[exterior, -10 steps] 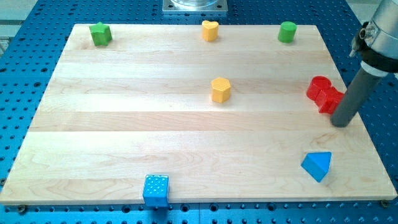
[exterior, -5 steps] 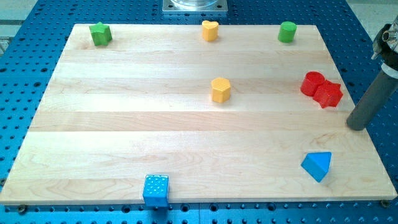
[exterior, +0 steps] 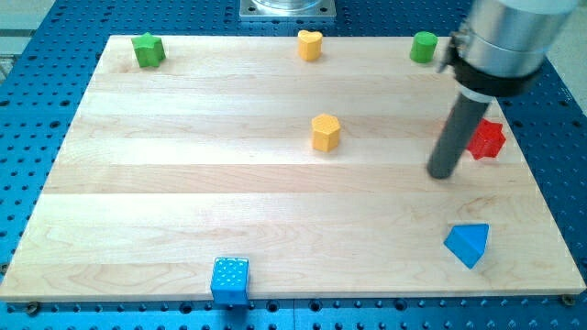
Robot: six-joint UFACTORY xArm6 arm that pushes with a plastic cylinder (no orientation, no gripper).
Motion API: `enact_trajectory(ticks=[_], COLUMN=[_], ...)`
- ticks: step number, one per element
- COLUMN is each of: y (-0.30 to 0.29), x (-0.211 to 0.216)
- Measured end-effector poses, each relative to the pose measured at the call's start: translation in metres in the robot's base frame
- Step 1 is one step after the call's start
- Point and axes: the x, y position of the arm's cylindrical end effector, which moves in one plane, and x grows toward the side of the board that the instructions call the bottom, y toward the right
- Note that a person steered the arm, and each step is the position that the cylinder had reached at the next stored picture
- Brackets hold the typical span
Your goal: Move the triangle diagonally to the blue cube
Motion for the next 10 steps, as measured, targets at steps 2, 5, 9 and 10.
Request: enact_trajectory(ticks=[2, 5, 9, 10], y=[0.06, 0.028, -0.141, -0.184], x=[0.05, 0.124, 0.06, 0.049])
